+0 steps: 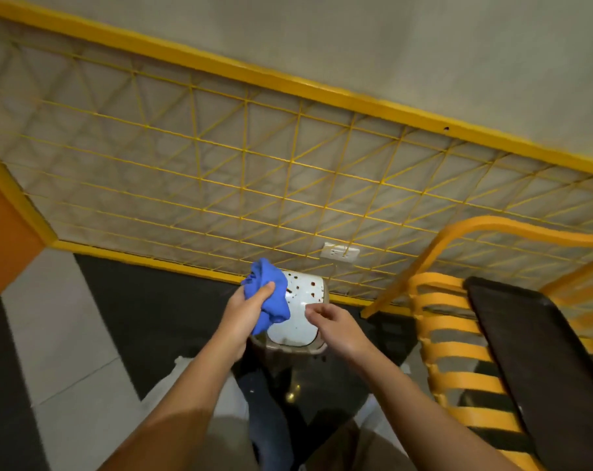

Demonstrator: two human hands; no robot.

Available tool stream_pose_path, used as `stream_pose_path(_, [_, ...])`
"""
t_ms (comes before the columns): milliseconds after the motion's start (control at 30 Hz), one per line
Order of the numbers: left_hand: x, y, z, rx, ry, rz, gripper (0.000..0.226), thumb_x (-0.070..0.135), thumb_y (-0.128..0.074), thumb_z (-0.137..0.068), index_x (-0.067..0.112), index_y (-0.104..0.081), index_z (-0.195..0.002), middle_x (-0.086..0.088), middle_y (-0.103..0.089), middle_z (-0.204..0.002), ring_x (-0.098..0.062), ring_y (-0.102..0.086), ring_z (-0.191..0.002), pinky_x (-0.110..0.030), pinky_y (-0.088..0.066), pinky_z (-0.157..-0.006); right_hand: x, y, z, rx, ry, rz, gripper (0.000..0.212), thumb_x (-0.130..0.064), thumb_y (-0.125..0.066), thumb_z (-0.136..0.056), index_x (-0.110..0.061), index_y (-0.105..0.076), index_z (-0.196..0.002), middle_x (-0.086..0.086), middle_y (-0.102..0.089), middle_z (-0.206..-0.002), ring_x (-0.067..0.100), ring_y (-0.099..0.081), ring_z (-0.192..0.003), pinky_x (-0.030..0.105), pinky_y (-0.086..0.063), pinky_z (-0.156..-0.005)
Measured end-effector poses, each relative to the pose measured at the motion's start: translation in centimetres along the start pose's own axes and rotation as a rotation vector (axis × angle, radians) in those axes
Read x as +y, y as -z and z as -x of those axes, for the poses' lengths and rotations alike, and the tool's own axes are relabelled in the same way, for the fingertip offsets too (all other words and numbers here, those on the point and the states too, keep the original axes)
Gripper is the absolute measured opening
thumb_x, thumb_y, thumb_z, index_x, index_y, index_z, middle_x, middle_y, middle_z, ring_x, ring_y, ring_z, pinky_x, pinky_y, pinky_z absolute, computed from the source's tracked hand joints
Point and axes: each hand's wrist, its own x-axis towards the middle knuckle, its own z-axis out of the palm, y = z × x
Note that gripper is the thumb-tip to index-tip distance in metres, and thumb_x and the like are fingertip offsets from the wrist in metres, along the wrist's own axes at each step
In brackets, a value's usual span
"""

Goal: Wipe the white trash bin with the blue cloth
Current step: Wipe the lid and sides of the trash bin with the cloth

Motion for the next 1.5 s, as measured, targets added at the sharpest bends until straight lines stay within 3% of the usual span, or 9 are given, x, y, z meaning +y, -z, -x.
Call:
stream_pose_path(133, [-0.8, 1.2, -2.2, 0.143, -0.031, -0.022, 0.027, 0.025, -0.060, -0.088, 0.008, -0.058, -0.109, -0.012, -0.063, -0.102, -0.025, -0.060, -0.091, -0.032, -0.044, -0.077, 0.8, 0.3, -2.1, 0.067, 0.006, 0.104, 0.031, -0.034, -0.050, -0.094, -0.015, -0.062, -0.116, -0.002, -0.062, -0.113, 0.012, -0.054, -0.103, 0.035, -0.043, -0.097])
stream_pose_path(300, [-2.5, 1.5, -5.3, 0.206, -0.022, -0.146, 0.022, 0.026, -0.062, -0.086, 0.009, -0.060, -0.100, -0.011, -0.064, -0.100, -0.025, -0.061, -0.091, -0.034, -0.047, -0.077, 2.5, 0.1, -5.3, 0.091, 0.043, 0.236, 0.035, -0.032, -0.054, -0.093, -0.013, -0.059, -0.122, 0.004, -0.059, -0.127, 0.015, -0.055, -0.110, 0.026, -0.042, -0.090])
stream_pose_path(400, [-3.4, 1.0, -7.4, 0.179, -0.037, -0.201, 0.023, 0.024, -0.065, -0.084, 0.012, -0.059, -0.104, -0.010, -0.065, -0.103, -0.026, -0.062, -0.098, -0.034, -0.049, -0.083, 3.7, 0.3, -7.5, 0.079, 0.097, 0.383, 0.043, -0.031, -0.058, -0.091, -0.015, -0.052, -0.129, 0.005, -0.051, -0.133, 0.018, -0.048, -0.122, 0.030, -0.040, -0.098])
stream_pose_path(600, [-4.9, -0.2, -11.4, 0.214, -0.141, -0.401, 0.050, 0.021, -0.072, -0.078, 0.010, -0.051, -0.121, -0.011, -0.062, -0.115, -0.027, -0.059, -0.104, -0.037, -0.049, -0.090, 5.3, 0.3, -12.8, 0.093, 0.229, 0.637, 0.058, -0.034, -0.061, -0.087, -0.023, -0.038, -0.139, 0.001, -0.036, -0.145, 0.020, -0.026, -0.136, 0.037, -0.026, -0.111])
stream_pose_path(700, [-5.1, -0.6, -12.9, 0.193, -0.214, -0.484, 0.050, 0.021, -0.071, -0.077, 0.013, -0.054, -0.123, -0.009, -0.062, -0.116, -0.023, -0.059, -0.105, -0.036, -0.049, -0.091, 5.7, 0.1, -15.4, 0.077, 0.280, 0.751, 0.067, -0.036, -0.062, -0.086, -0.025, -0.030, -0.144, 0.002, -0.028, -0.152, 0.021, -0.021, -0.140, 0.039, -0.022, -0.114])
stream_pose_path(867, [-4.9, -1.8, -14.9, 0.115, -0.400, -0.784, 0.052, 0.029, -0.068, -0.080, 0.015, -0.053, -0.128, -0.008, -0.057, -0.120, -0.021, -0.054, -0.109, -0.020, -0.036, -0.080, 6.6, 0.0, -18.9, 0.079, 0.331, 0.897, 0.074, -0.043, -0.063, -0.083, -0.025, -0.027, -0.146, 0.001, -0.029, -0.152, 0.023, -0.021, -0.141, 0.040, -0.018, -0.115])
stream_pose_path(1067, [-5.8, -3.6, -16.7, -0.039, -0.598, -1.088, 0.057, 0.033, -0.066, -0.082, 0.019, -0.048, -0.134, -0.001, -0.054, -0.133, -0.025, -0.051, -0.115, -0.033, -0.040, -0.094, 8.0, 0.3, -20.7, 0.069, 0.295, 0.945, 0.082, -0.051, -0.064, -0.079, -0.025, -0.025, -0.146, 0.001, -0.028, -0.153, 0.027, -0.019, -0.143, 0.045, -0.013, -0.117])
stream_pose_path(1233, [-7.1, -3.9, -17.5, -0.086, -0.731, -1.355, 0.043, 0.026, -0.074, -0.073, 0.009, -0.066, -0.112, -0.009, -0.067, -0.115, -0.035, -0.062, -0.094, -0.043, -0.051, -0.079, 8.3, 0.4, -21.5, 0.042, 0.275, 0.923, 0.082, -0.056, -0.064, -0.076, -0.028, -0.030, -0.145, -0.002, -0.033, -0.150, 0.027, -0.020, -0.142, 0.048, -0.006, -0.117])
stream_pose_path(1500, [-8.7, -3.3, -16.4, -0.097, -0.724, -1.441, 0.036, 0.016, -0.085, -0.057, 0.010, -0.071, -0.090, -0.007, -0.071, -0.096, -0.035, -0.062, -0.077, -0.038, -0.050, -0.061, 8.7, 0.8, -21.9, 0.020, 0.253, 0.818, 0.082, -0.054, -0.067, -0.074, -0.033, -0.030, -0.144, -0.006, -0.034, -0.149, 0.025, -0.022, -0.141, 0.048, -0.005, -0.116])
